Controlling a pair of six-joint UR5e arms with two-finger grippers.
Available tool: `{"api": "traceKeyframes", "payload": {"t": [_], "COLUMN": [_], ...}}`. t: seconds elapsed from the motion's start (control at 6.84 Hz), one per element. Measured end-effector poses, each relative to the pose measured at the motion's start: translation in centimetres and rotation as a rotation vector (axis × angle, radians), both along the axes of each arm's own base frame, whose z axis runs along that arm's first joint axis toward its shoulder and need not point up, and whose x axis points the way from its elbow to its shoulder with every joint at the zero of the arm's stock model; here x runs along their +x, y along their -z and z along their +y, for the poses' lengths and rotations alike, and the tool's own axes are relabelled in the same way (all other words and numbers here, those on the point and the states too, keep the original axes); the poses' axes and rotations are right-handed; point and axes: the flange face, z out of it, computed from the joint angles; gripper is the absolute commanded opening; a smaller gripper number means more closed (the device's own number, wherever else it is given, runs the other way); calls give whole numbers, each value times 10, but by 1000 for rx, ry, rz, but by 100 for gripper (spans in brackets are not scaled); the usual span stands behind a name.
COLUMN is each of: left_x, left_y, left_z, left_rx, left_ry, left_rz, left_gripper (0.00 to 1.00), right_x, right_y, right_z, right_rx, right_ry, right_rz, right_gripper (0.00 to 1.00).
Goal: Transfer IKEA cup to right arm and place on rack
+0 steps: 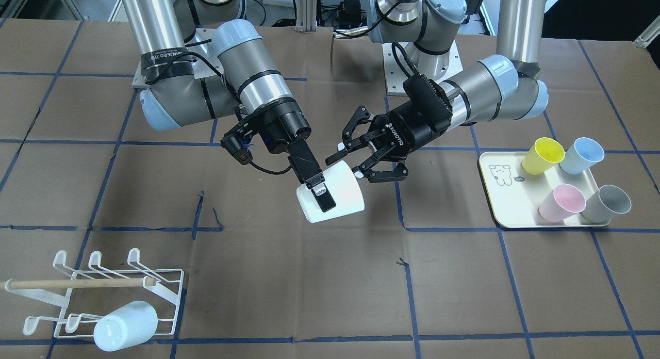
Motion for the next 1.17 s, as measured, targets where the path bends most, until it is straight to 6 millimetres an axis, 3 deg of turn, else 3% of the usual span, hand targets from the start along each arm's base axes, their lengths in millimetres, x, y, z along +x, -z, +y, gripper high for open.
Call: {"api": "traceKeyframes", "payload": {"t": [0.44,0.73,0.88,1.02,1.17], "left_x": [5,41,65,81,91], "left_y": [-3,-6,-8,-9,-9], "left_z": [0,-5,-7,-10,-18], "left_rx": [31,32,32,40,64], "left_ry": [-12,-36,-33,-50,-105], "left_rz": [23,51,80,90,78], "left_gripper": [92,96,96,98,99], "right_x": [0,-2,-10,-28,-58], "right_y": [-1,-3,-4,-7,-11], "right_z": [1,-2,-8,-21,-38], "right_rx": [-4,-9,-13,-22,-44], "right_ry": [-3,1,16,51,83], "right_rz": [2,2,1,3,27], "right_gripper": [25,22,19,9,9]}}
